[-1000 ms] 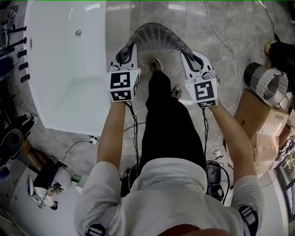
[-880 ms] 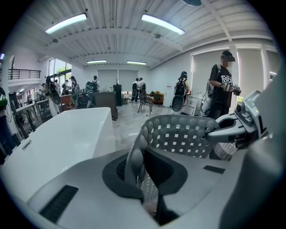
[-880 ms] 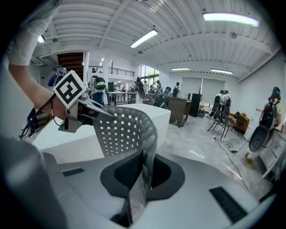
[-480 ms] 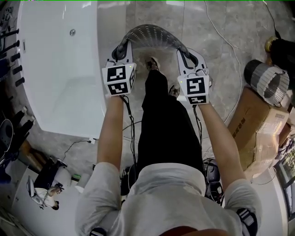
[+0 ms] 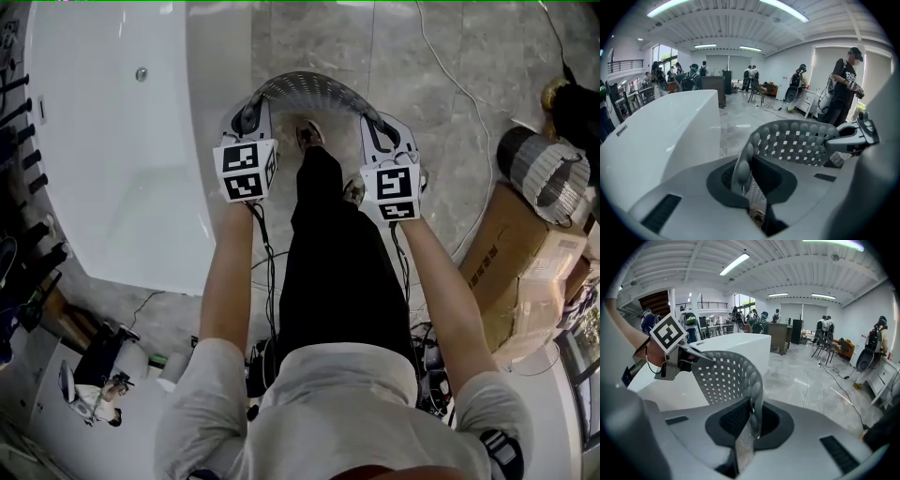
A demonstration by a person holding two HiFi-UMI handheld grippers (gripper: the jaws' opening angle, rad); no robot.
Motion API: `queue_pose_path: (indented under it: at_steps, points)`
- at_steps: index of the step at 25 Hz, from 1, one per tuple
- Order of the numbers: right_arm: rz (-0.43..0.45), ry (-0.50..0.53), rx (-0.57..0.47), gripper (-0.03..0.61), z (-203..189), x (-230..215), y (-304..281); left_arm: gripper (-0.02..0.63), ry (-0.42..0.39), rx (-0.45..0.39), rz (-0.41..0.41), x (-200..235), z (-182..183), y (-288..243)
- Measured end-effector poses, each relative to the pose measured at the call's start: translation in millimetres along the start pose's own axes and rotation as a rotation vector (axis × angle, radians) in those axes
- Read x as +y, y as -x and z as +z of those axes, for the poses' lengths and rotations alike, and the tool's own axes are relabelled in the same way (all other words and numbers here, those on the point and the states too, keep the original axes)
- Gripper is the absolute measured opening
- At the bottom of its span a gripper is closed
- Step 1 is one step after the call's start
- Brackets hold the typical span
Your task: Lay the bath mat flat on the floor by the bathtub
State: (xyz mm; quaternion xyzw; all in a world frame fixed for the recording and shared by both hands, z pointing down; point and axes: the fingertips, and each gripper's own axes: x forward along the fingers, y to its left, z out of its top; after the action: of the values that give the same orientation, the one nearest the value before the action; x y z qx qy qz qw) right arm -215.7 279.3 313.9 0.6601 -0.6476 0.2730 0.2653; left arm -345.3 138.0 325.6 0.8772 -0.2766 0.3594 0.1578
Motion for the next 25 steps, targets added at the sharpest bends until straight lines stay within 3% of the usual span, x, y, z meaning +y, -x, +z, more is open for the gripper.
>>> queue_pose_path:
  at_steps: [5, 13, 25]
  points:
    - [0.014, 0.050, 0.035, 0.025, -2.2, -1.7, -22.1, 0.031, -0.005, 0.046, -0.012, 10.3, -4.1, -26.3]
    - [-0.047, -0.016, 0.065, 0.026, 8.3, -36.0, -61.0, 0.031, -0.041, 0.116, -0.098, 18.7, 11.4, -67.2]
    - [-0.109, -0.086, 0.106, 0.025, 35.7, -75.6, -99.3, 0.031, -0.084, 0.147, -0.180, 31.5, 58.8, -131.5]
